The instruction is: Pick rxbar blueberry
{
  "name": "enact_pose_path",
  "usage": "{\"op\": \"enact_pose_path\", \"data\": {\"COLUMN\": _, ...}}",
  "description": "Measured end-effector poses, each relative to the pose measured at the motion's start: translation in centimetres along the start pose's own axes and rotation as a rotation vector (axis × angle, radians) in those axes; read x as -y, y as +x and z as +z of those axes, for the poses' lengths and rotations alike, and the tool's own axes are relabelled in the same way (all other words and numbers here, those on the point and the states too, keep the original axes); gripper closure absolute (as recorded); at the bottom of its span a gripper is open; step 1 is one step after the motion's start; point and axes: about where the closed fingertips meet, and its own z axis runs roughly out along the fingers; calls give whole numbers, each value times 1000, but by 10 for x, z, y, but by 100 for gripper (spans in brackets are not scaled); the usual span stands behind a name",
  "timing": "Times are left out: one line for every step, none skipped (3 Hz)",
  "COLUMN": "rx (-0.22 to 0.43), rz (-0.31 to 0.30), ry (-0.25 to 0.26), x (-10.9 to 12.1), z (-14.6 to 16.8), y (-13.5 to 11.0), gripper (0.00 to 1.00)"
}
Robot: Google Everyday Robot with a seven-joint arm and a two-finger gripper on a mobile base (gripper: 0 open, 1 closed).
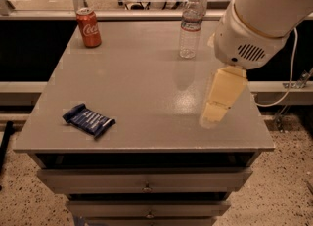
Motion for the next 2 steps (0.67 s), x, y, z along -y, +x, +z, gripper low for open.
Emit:
{"op": "enact_pose_path", "data": {"rx": -6, "rz": 13, "ry": 5, "x": 1, "z": 2, "y": -6, "gripper": 0}}
{"op": "enact_pose_path", "data": {"rx": -12, "rz": 46, "ry": -37, "x": 4, "z": 44, "y": -31, "gripper": 0}}
